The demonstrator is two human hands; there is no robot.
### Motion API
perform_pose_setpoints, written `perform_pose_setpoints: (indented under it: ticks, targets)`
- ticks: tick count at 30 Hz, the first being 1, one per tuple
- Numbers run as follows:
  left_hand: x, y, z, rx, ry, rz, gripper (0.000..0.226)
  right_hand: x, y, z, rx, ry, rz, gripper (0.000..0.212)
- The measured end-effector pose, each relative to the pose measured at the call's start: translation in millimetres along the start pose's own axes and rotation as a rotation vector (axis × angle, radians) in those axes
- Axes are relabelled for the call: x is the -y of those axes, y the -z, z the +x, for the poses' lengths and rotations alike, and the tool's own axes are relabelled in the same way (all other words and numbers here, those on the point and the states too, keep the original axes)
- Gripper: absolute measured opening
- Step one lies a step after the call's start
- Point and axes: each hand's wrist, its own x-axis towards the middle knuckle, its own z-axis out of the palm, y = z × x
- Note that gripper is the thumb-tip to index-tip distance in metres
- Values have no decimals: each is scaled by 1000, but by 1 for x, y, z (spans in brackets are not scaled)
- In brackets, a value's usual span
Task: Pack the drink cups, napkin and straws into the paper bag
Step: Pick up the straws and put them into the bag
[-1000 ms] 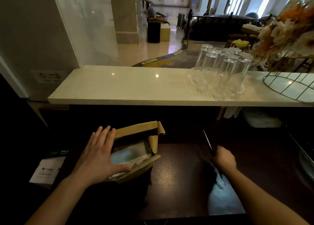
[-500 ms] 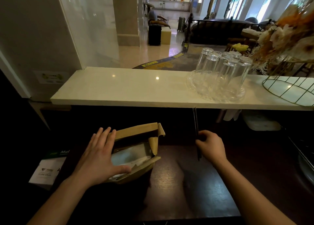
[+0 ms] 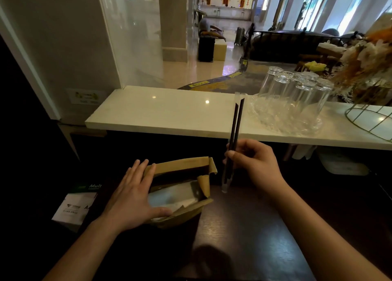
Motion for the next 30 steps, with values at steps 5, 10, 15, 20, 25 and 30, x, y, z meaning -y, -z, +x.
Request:
perform_pose_setpoints:
  ticks: [5, 10, 15, 20, 25, 30]
  targets:
    - [6, -3, -5, -3, -4, 0, 133, 11, -30, 13, 169, 29, -3, 15]
    - [8, -2, -6, 5, -5, -2, 134, 9, -62, 24, 388, 20, -140, 11]
    - [13, -3, -5, 7, -8, -16, 134, -4, -84, 32, 599, 134, -529, 11]
    - [17, -7, -6, 4, -24, -9, 133, -25, -91, 36, 741, 207, -867, 15]
    - [19, -12, -9, -26, -16, -24, 132, -46, -101, 37, 855, 170, -1123, 29]
    - [21, -13, -8, -24, -13, -39, 134, -61, -113, 38, 916, 94, -1226, 40]
